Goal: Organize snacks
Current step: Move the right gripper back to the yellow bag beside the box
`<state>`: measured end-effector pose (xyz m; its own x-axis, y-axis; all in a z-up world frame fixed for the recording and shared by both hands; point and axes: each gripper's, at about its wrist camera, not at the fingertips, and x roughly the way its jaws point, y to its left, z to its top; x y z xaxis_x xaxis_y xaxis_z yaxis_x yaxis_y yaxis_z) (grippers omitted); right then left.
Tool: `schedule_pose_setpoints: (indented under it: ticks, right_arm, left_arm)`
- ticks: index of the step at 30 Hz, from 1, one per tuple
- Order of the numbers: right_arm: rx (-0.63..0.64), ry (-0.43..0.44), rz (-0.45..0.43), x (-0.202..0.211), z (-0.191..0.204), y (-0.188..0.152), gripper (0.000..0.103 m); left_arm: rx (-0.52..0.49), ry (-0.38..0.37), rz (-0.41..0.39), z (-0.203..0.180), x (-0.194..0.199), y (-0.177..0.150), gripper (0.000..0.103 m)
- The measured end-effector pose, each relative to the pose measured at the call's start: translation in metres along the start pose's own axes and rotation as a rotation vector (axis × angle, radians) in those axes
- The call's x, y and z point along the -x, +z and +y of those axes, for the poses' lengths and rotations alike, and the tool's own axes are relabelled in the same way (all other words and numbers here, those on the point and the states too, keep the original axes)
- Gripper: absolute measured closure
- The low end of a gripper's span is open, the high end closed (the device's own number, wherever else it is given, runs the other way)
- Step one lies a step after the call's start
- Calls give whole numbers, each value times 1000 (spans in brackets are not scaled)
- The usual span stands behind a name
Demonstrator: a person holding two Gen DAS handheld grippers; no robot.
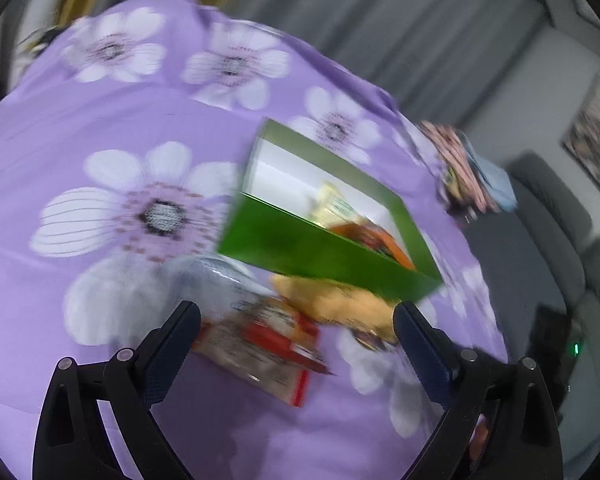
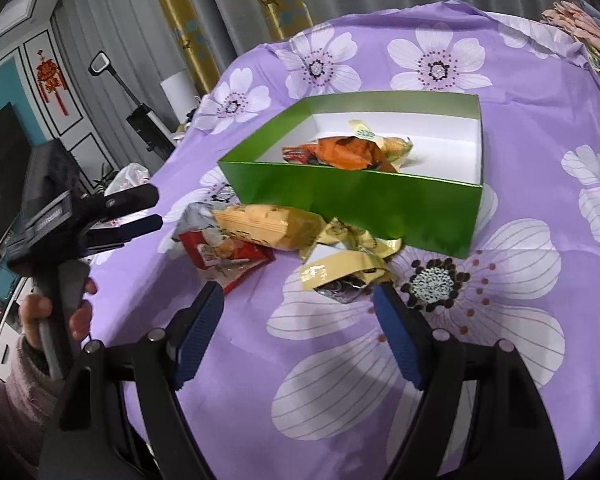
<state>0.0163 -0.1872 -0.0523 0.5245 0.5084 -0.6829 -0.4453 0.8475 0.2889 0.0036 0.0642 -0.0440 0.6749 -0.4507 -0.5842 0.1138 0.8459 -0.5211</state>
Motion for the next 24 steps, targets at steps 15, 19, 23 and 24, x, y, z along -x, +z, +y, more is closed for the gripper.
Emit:
schedule_pose_setpoints:
  ticks: [15, 19, 23, 24]
  right_arm:
    - [109, 121, -22, -18, 31, 9, 26]
    - [135, 83, 0, -31, 38, 18, 26]
    - [126, 78, 22, -42, 35, 25, 29]
    - [127, 74, 29, -46, 35, 28, 30]
  left_arm:
    - [-35, -95, 69, -25, -34, 8, 7]
    - [-19, -109, 120, -24, -52, 18, 7]
    - [21, -122, 185, -20, -71, 22, 7]
    - [29, -130, 195, -19, -75, 22, 7]
